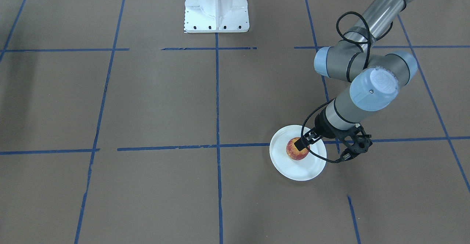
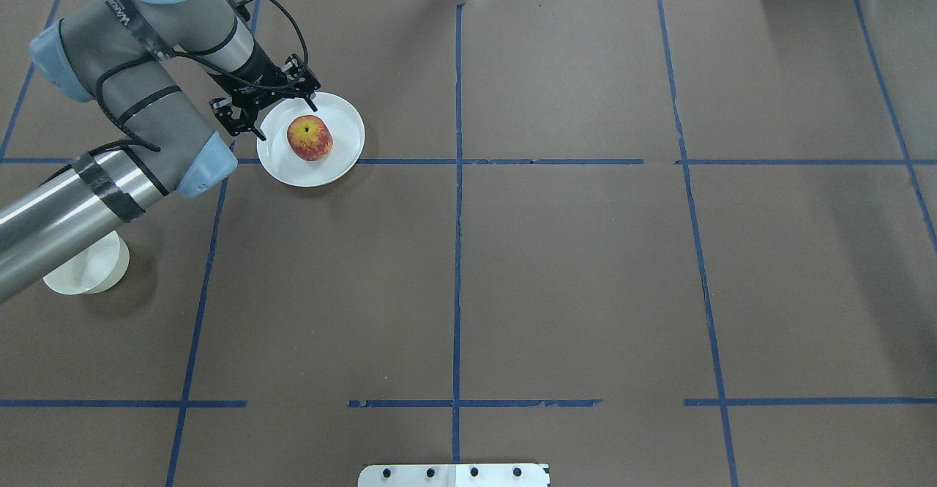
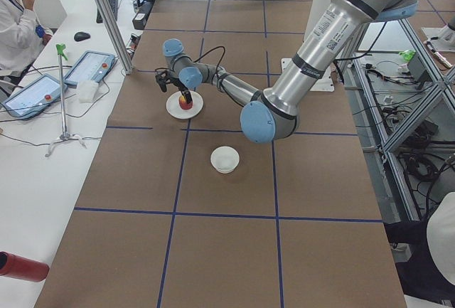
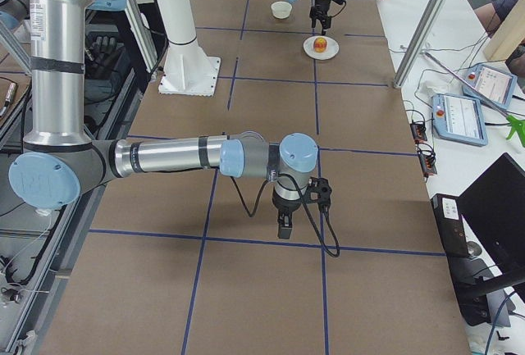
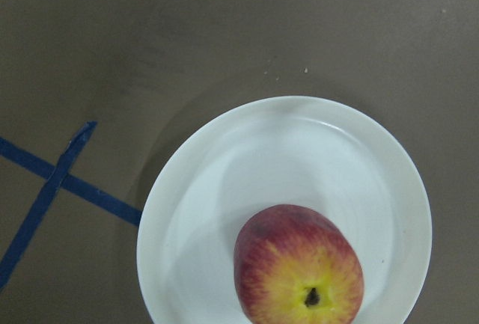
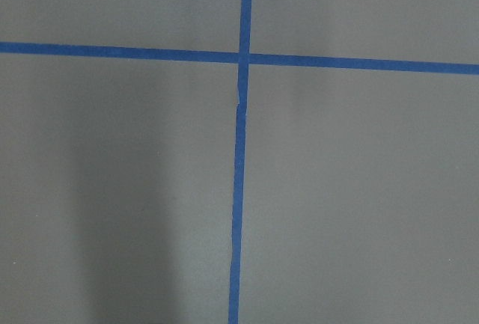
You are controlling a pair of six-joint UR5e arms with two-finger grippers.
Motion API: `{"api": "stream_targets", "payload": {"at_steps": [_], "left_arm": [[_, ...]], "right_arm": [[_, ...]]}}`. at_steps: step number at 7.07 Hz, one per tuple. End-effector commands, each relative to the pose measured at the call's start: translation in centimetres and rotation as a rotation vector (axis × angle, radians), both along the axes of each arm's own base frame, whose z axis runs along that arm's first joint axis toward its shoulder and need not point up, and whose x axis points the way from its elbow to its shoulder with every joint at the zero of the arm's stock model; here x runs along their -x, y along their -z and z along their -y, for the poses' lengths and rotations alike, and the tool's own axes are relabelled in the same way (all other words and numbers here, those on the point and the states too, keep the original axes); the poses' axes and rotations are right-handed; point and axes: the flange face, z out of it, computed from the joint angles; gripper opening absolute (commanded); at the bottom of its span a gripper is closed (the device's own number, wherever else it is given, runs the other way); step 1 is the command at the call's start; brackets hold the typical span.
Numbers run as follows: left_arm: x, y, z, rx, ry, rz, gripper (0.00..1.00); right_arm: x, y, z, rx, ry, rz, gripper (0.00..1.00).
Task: Move apple from plate to bowl
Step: 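Move the left gripper over the red-yellow apple on the white plate, then lower the left gripper around the apple and close it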
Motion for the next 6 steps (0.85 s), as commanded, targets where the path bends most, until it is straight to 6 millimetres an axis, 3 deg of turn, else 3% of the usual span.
{"api": "stream_targets", "payload": {"at_steps": [1,6], "left_arm": [[-1.6,-0.2,0.8,-0.031,0.04,0.035,1.0],[-4.9,-1.6,-1.3,0.001,0.004,0.051,1.0]], "right_arm": [[0.0,0.0,0.0,0.0,0.0,0.0,1.0],[0.0,0.0,0.0,0.0,0.0,0.0,1.0]]}}
